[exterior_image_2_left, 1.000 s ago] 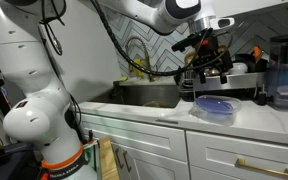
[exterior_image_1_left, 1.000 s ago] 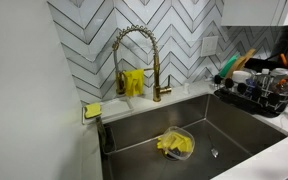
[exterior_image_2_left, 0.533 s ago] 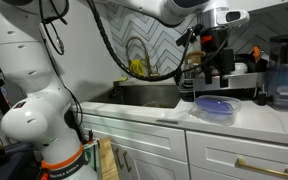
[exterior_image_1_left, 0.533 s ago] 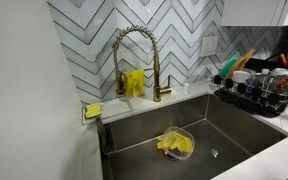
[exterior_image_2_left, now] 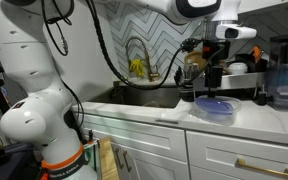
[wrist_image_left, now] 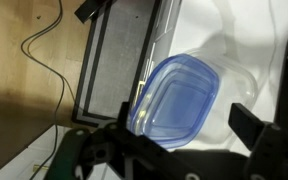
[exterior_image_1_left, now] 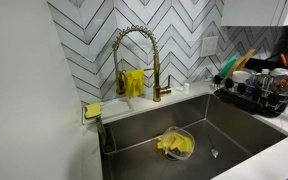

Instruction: Remove the clear bowl with a light blue lid from the dishes drying rack and place it on the table, flip the light blue lid on the clear bowl to make it fit the clear bowl top perfectly

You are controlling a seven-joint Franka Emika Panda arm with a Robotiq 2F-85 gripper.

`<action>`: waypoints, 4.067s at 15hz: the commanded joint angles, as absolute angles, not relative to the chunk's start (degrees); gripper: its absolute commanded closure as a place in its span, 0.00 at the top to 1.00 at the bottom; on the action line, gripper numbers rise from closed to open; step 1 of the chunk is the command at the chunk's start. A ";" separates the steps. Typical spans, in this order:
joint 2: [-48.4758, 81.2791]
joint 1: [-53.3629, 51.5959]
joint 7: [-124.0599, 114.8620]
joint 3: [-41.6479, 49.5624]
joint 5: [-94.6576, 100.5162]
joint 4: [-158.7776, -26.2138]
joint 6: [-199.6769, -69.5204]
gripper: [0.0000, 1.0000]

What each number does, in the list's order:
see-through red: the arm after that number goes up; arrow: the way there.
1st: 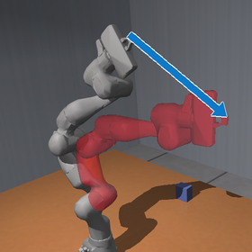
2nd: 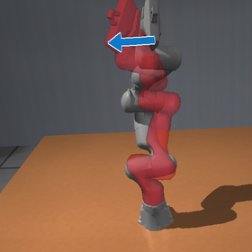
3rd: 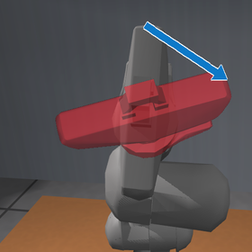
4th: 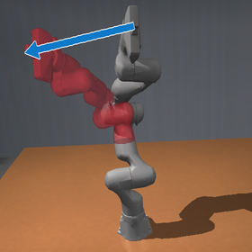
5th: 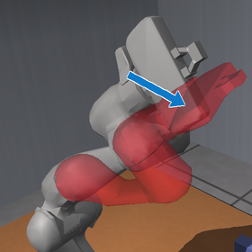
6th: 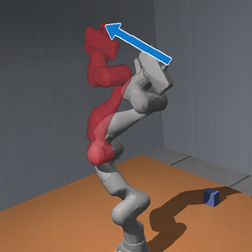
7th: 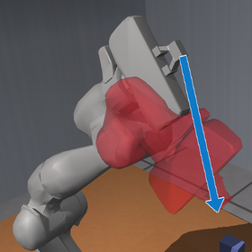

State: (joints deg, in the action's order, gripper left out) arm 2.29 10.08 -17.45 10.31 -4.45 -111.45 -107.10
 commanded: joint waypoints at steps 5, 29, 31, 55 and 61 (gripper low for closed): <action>1.09 11.92 -24.56 12.35 -8.28 -114.23 -109.79 1.00; 0.80 8.90 -23.04 8.88 -9.64 -111.00 -121.90 0.02; 0.30 8.31 -23.51 8.28 -7.34 -109.68 -120.87 0.02; -1.35 2.96 -4.69 2.59 18.66 -103.33 -105.28 0.10; -3.49 2.35 -0.69 1.89 26.87 -108.19 -111.23 0.02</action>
